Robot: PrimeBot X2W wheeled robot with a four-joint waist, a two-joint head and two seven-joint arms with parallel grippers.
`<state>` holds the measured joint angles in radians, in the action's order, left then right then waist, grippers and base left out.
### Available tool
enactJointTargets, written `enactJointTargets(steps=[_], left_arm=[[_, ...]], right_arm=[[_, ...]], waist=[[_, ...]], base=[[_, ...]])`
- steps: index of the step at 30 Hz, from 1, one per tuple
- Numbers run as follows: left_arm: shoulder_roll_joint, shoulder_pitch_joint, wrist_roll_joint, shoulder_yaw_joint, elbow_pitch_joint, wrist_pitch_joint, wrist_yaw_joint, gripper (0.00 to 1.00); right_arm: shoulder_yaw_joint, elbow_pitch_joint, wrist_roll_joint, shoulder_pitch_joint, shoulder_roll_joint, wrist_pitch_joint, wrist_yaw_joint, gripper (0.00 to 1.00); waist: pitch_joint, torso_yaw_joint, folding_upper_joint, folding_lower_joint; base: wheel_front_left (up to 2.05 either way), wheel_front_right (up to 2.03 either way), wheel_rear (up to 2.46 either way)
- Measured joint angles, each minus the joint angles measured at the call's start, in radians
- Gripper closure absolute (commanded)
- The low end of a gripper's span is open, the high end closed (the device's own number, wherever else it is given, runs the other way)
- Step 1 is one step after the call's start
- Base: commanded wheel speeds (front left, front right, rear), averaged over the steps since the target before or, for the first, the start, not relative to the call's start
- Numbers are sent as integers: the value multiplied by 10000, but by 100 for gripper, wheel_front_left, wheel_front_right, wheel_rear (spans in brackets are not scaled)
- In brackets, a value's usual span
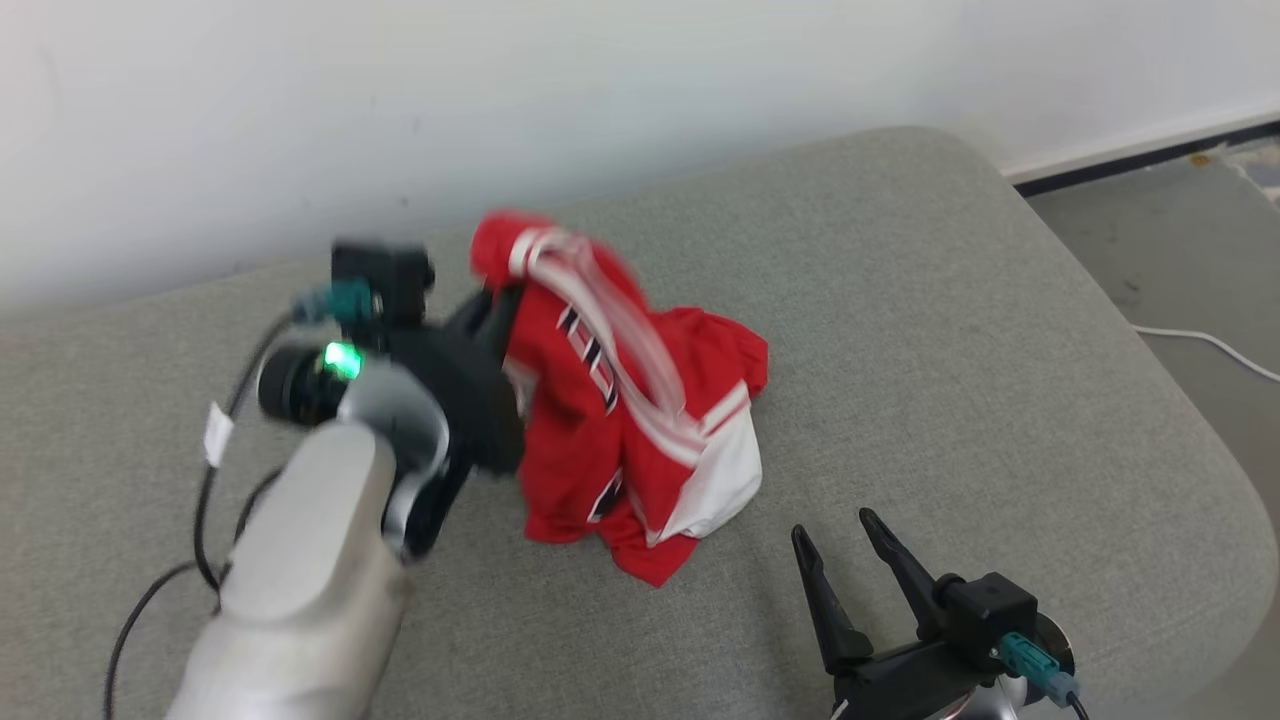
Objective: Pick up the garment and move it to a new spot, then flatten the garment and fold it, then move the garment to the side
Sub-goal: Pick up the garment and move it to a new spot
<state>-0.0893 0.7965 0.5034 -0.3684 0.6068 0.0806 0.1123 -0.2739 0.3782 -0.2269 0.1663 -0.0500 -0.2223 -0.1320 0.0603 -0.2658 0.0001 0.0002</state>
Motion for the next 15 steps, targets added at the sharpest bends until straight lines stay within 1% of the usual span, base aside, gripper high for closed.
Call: enactJointTargets(steps=[5,6,7,8,11,12,15], left_arm=[[-182,-783,-625,-527,1195,-259,-343,100],[-176,-888,-679,-537,1312,-443,-449,96],[-192,-959,-719,-568,1434,-604,-512,33],[-196,-1047,-754,-581,1519,-788,-527,0],[-111,-1353,-688,-416,1626,-1461,-863,0],[-35,-1659,-477,-161,1526,-2130,-995,0],[-29,-2252,-351,104,1143,-3045,-1193,0]], right_arm=[[148,0,2,3,0,-61,0,0],[201,8,6,-2,0,-63,0,0],[221,2,13,-6,0,-65,0,0],[263,0,17,-10,2,-67,0,0],[477,10,58,-40,0,-65,0,0],[635,10,73,-56,4,-65,0,0],[911,13,186,-164,6,-65,0,0]], waist=[[295,-107,1,1],[314,-78,0,1],[324,-37,0,1],[327,16,0,0],[286,223,0,0],[220,385,0,0],[53,602,0,-1]], base=[[0,0,0],[0,0,0],[0,0,0],[0,0,0],[0,0,0],[0,0,0],[0,0,0]])
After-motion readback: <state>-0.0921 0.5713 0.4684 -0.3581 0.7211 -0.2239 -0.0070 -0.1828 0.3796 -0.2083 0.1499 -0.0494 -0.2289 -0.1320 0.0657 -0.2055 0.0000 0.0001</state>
